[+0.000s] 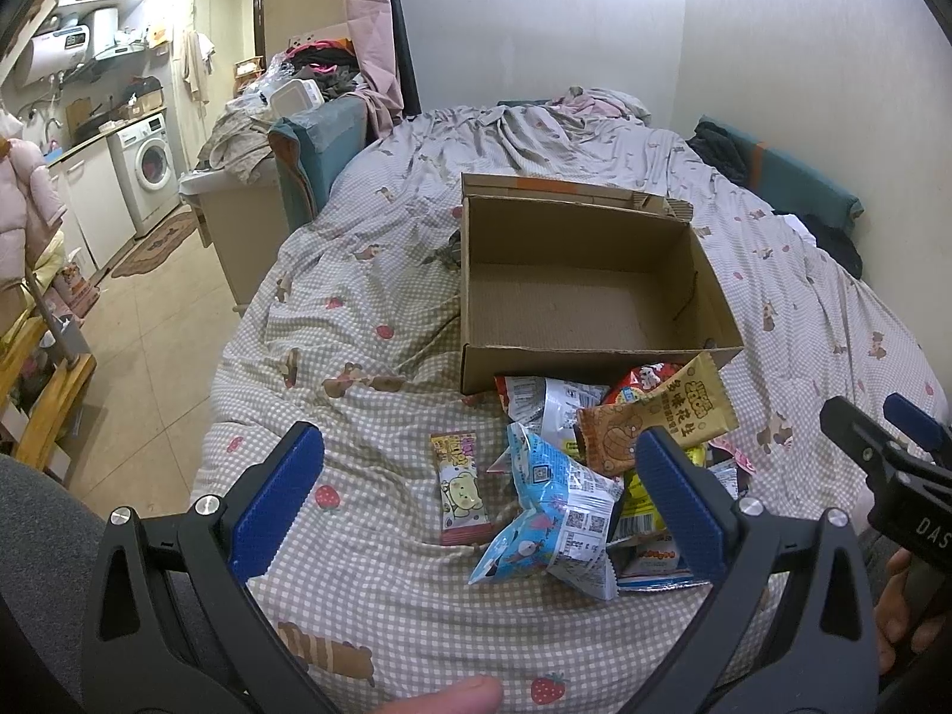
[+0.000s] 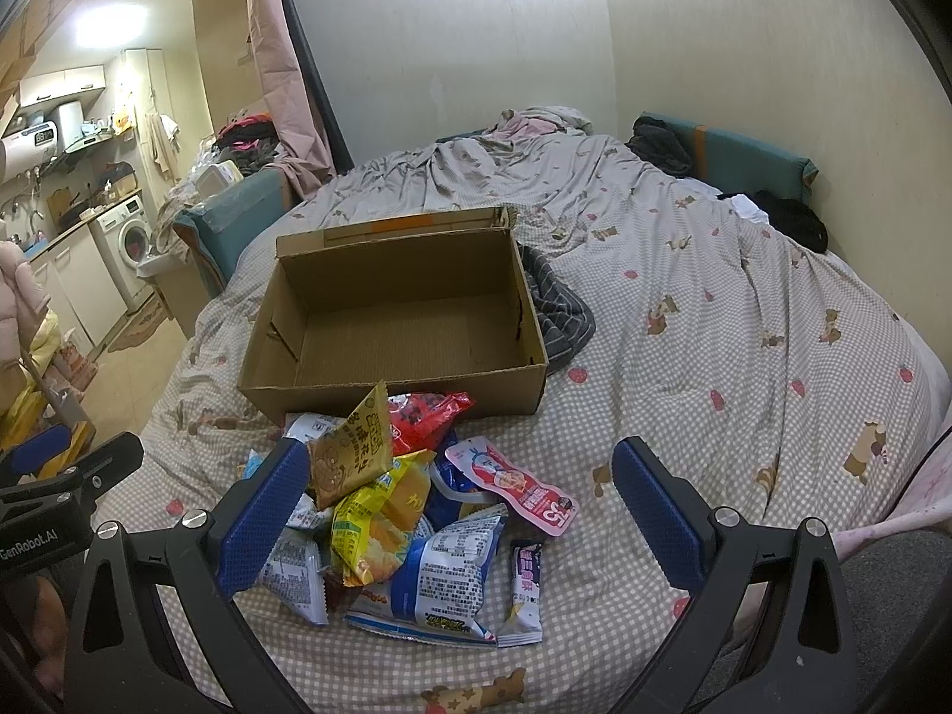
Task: Organize snacks
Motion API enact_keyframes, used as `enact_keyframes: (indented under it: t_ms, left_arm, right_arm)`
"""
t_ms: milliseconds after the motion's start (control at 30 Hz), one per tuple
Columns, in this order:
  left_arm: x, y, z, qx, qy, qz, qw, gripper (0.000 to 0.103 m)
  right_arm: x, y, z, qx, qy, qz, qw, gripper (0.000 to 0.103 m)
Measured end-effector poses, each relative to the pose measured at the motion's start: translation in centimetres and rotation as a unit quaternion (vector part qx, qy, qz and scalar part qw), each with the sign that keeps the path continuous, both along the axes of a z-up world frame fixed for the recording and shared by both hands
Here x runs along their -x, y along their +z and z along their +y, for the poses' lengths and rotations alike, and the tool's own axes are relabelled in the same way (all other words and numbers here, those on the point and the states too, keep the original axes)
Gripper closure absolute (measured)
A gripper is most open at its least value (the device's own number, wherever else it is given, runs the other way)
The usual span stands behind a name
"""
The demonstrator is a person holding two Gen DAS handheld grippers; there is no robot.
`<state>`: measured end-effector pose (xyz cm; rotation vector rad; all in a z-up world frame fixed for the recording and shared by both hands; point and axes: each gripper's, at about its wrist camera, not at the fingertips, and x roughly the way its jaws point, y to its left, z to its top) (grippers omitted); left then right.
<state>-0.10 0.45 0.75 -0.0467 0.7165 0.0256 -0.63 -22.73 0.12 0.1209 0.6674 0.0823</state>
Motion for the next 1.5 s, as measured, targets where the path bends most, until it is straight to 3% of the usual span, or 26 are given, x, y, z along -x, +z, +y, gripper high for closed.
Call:
enact_keyframes:
  t_ms: [1500]
  left_arm:
    - [-0.06,0.19,0.12,0.004,-0.001,0.004,1.0,0.0]
  right_arm:
    - [0.03,0.23,-0.33,-0.002,-0.002,-0.001,1.0,0.0]
